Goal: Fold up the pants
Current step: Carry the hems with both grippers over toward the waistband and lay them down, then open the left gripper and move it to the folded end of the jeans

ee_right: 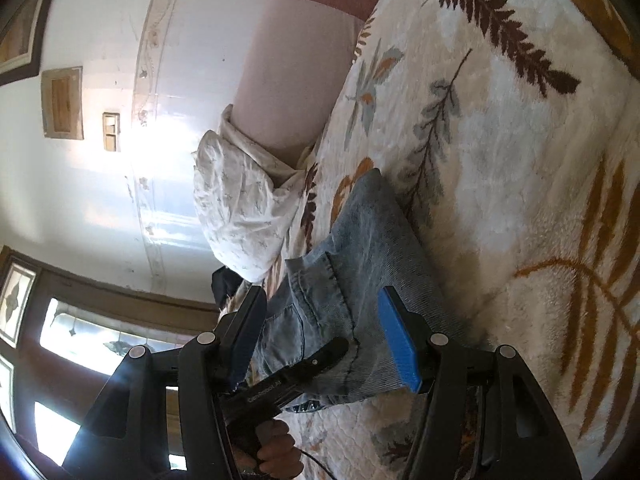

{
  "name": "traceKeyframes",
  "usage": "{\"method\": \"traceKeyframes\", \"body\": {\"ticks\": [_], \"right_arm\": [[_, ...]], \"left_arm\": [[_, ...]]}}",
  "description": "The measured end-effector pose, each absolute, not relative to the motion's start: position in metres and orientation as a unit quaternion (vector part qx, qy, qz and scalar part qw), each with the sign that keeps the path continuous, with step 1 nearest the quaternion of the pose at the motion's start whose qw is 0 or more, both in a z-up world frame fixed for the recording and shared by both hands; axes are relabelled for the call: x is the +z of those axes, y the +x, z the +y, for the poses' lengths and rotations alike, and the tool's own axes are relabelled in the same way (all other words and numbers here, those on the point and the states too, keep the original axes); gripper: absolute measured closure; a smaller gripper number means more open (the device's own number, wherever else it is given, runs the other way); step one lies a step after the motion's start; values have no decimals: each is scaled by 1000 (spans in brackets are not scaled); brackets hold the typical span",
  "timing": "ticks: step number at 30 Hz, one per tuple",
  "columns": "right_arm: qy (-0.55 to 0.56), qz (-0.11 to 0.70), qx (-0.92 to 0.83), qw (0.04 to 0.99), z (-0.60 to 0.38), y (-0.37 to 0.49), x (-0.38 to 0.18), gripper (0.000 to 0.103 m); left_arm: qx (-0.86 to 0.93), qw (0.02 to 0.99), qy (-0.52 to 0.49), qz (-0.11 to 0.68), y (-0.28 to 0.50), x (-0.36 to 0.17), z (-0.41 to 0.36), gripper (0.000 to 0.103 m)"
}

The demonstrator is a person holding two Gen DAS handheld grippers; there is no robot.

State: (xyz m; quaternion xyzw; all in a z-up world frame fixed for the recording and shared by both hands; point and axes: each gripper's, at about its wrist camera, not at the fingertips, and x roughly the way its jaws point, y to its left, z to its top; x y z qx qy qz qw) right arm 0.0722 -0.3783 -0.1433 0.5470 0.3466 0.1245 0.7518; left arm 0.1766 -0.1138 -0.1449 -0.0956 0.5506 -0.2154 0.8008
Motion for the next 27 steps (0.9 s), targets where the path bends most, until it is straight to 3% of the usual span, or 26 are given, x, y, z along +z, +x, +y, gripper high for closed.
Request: {"method": "traceKeyframes", "body": {"ticks": [4,6,8,10,13,16,20,27], "right_arm": [[546,351,122,751,-377,73,-145,45],[544,356,119,750,-376,74,-147,45],[542,364,117,748,-373,76,-150,45],[537,374,117,747,-369,79,-152,45],[529,385,122,746,-362,83,-153,45],[521,387,133,749,-356,85,-151,45],[512,389,145,752,-341,90,-147,45],[478,417,160,756,-296,108,-151,45]], "left_arm": [[-231,838,-10,494,170,-125,-128,81],[-226,823,-24,521,177,-137,-123,80],[-211,807,-38,551,181,-158,-114,73],[-218,808,-65,544,179,-163,-104,72],[-210,808,-71,546,173,-156,-102,51],[-199,832,-44,516,156,-140,-92,45],[-175,864,-41,470,125,-121,-46,38],[-15,909,-95,405,84,-109,90,37]]}}
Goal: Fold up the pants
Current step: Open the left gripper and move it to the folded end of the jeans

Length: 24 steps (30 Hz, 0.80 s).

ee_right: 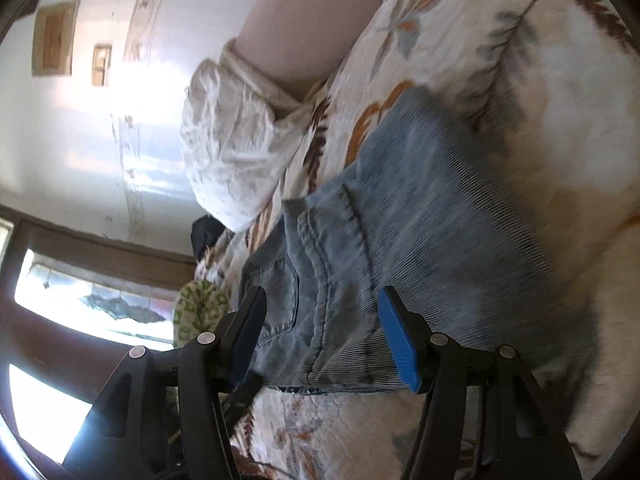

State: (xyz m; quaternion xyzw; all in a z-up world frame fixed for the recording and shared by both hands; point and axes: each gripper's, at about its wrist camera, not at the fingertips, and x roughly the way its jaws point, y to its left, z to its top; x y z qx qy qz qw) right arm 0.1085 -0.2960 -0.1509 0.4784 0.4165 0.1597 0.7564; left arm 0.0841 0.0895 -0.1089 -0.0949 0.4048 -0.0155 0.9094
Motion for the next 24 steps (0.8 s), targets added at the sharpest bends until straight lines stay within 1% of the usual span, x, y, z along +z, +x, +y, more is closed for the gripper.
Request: {"method": "traceKeyframes", "body": {"ticks": [4,5,9,13,16,19,24], "right_arm": [[436,427,158,776,-269,115,-148,45],[425,424,158,784,-263,115,-145,45],[387,404,175,810,-242,110,-131,45],[309,393,188,845,-216,98,-115,45],[268,404,198,852,-196,97,-110,45],[266,418,216,841,-176,104,-107,45],[227,456,233,829,-118,147,-91,45]], "left_arm": [[89,926,-100,353,79,-108,150,36],[103,925,-104,350,80,-110,158,34],[96,907,-174,371,93,-121,184,33],[97,901,-174,386,108,-126,185,33],[84,894,-194,395,114,-129,186,33],[78,881,-220,412,117,-135,190,32],[74,860,-265,429,119,-145,201,32]]}}
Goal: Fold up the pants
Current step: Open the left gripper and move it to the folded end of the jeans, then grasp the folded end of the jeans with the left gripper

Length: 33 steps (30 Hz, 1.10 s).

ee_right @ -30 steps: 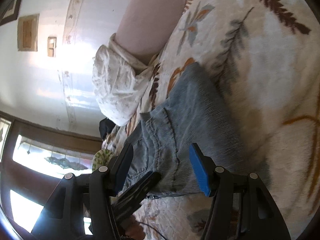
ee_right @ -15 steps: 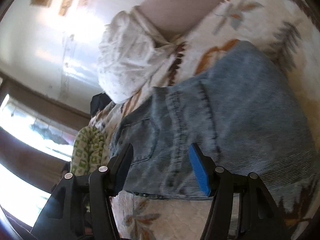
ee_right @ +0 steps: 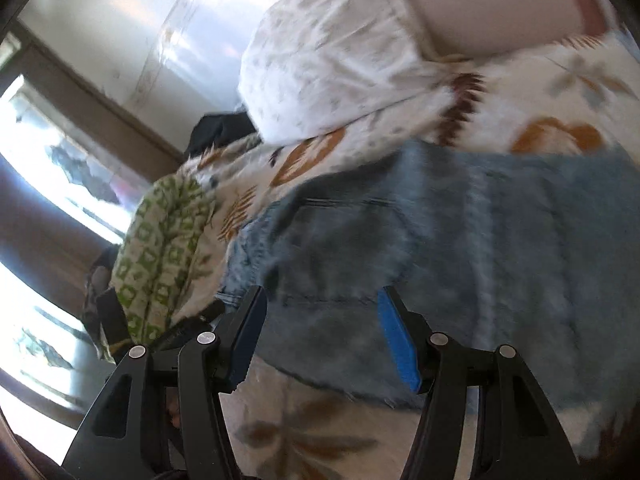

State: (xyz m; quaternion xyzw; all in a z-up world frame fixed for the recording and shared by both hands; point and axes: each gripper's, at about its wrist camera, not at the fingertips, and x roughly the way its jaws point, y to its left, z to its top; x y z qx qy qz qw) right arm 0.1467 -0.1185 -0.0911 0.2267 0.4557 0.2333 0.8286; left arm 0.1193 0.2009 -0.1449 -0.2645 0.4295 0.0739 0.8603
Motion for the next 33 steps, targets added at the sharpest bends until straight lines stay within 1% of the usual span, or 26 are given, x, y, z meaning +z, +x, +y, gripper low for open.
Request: {"method": "traceKeyframes", "body": {"ticks": [7,12,13,14,16,17,19,20,26,30,31,32,33], "right_arm": [[127,498,280,811,-14,211,-63,45],[63,526,294,795,55,248,-68,45],[51,529,294,795,67,254,-71,45],[41,532,294,793,75,259,-74,45],[17,546,297,783,96,269,-84,45],[8,553,294,780,103,274,-90,45],[-4,566,291,772,114,284,-101,45],[-8,570,290,769,119,288,-107,45],[-21,584,272,764,129,305,-129,45],[-41,587,264,764,137,308,-141,45],[-50,587,260,765,139,308,-145,53],[-65,587,256,765,142,307,-148,67],[-88,588,246,765,144,306,-153,72]], "left_arm": [[57,854,-275,438,124,-153,198,32],[40,854,-275,440,128,-156,192,34],[39,854,-275,440,128,-157,192,36],[35,854,-277,439,129,-158,192,41],[27,852,-284,439,130,-159,193,43],[25,852,-288,436,130,-159,193,48],[18,852,-292,434,130,-159,193,52],[17,852,-293,433,130,-160,193,56],[5,853,-301,427,131,-160,193,66],[4,855,-295,426,131,-160,191,68],[4,856,-295,425,133,-160,190,70],[2,855,-297,425,134,-161,189,71],[0,854,-301,424,134,-161,190,71]]}}
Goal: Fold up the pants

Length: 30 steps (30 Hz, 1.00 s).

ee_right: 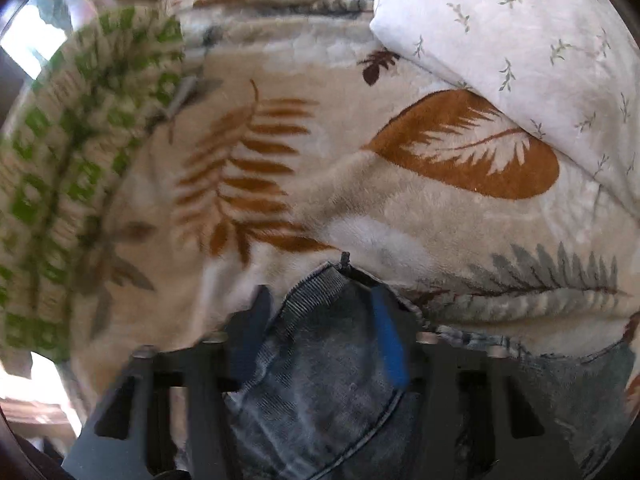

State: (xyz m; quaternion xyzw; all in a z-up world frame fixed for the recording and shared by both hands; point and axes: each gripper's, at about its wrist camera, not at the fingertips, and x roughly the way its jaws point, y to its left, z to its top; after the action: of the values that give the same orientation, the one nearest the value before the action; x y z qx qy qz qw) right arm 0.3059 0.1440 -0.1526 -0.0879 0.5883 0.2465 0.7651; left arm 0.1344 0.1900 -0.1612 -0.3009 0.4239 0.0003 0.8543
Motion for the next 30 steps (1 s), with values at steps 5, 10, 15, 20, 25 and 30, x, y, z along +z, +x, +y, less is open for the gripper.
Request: {"method": "traceKeyframes", "body": {"ticks": [5,10,15,20,25,30], "right_arm": [[-78,580,238,775,131,303,-144,94],[-26,556,252,792,103,294,-115,95],[-4,523,248,816,78,277,-82,95],[34,490,230,840,33,260,-53,95],[63,469,199,858,-27,241,-36,95],[106,448,166,872,-105,216,-24,95]], "left_arm": [[-15,855,-309,417,136,-159,194,81],[-25,859,-308,409,130,-151,192,84],[-36,881,-278,381,119,-126,173,84],[-76,911,-230,333,103,-93,139,85],[-143,924,-180,306,87,-73,89,85],[-226,917,-134,301,71,-63,17,85]]}}
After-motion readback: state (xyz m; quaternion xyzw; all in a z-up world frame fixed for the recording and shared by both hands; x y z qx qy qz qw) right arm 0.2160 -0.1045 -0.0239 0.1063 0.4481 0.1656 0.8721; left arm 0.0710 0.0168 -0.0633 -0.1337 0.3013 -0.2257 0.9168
